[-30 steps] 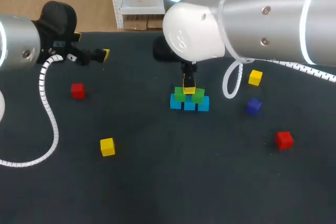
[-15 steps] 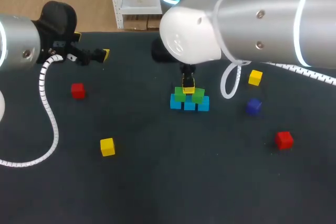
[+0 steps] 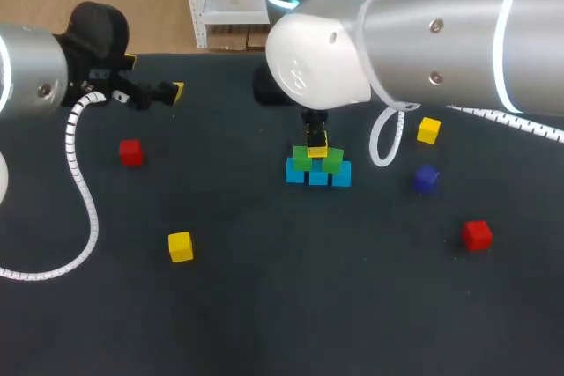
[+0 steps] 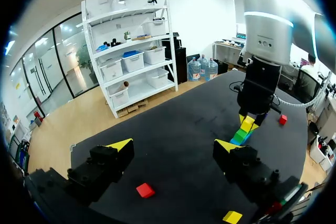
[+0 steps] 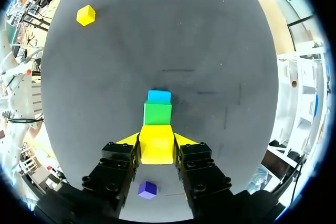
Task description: Place the blue cubes, place green cubes on the blue cubes, place the yellow cubes on the green cubes, then place the red cubes on the yellow cubes, and place purple cube on the red cubes.
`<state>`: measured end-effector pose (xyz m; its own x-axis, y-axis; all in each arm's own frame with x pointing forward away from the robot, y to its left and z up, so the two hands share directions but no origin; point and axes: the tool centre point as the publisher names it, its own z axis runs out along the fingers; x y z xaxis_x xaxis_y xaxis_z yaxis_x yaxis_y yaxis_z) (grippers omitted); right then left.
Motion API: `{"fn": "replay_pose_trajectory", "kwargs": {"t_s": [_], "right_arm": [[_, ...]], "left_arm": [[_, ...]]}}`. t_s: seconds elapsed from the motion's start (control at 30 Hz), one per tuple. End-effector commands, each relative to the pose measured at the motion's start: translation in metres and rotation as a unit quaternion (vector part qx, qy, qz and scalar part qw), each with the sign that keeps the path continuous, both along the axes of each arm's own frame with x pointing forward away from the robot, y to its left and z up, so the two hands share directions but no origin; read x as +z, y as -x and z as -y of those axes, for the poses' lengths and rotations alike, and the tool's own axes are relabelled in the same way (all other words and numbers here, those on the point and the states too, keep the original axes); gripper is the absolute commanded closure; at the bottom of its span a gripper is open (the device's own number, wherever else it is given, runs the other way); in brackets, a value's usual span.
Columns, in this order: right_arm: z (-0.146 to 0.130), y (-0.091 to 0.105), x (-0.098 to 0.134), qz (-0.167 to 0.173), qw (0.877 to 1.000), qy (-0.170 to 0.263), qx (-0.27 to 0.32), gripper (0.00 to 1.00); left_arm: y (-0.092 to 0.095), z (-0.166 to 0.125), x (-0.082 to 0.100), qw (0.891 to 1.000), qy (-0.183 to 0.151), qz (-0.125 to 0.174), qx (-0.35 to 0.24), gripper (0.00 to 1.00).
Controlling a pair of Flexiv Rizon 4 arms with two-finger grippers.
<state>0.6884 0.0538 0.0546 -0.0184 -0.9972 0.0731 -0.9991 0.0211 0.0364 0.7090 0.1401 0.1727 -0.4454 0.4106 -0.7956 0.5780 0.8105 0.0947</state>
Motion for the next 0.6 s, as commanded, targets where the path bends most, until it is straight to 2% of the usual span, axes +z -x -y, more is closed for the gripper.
{"fn": "replay_pose_trajectory", "kwargs": {"t_s": [0.03, 0.17, 0.33, 0.6], "right_arm": [[0.003, 0.0047, 0.0014, 0.004, 1.0, -0.002, 0.0, 0.87], [0.0037, 0.0057, 0.0016, 0.004, 1.0, -0.002, -0.001, 0.83], [0.0042, 0.0086, 0.0013, 0.003, 1.0, -0.003, 0.001, 0.7], [0.0045, 0.0099, -0.0002, 0.0, 1.0, -0.004, 0.002, 0.66]], "left_arm": [[-0.0005, -0.0016, -0.0003, 1.0, 0.002, 0.0, -0.003, 0.0], [-0.0005, -0.0016, -0.0003, 1.0, 0.002, 0.0, -0.003, 0.0], [-0.0005, -0.0016, -0.0003, 1.0, 0.002, 0.0, -0.003, 0.0], [-0.0005, -0.0016, -0.0003, 1.0, 0.002, 0.0, -0.003, 0.0]]}}
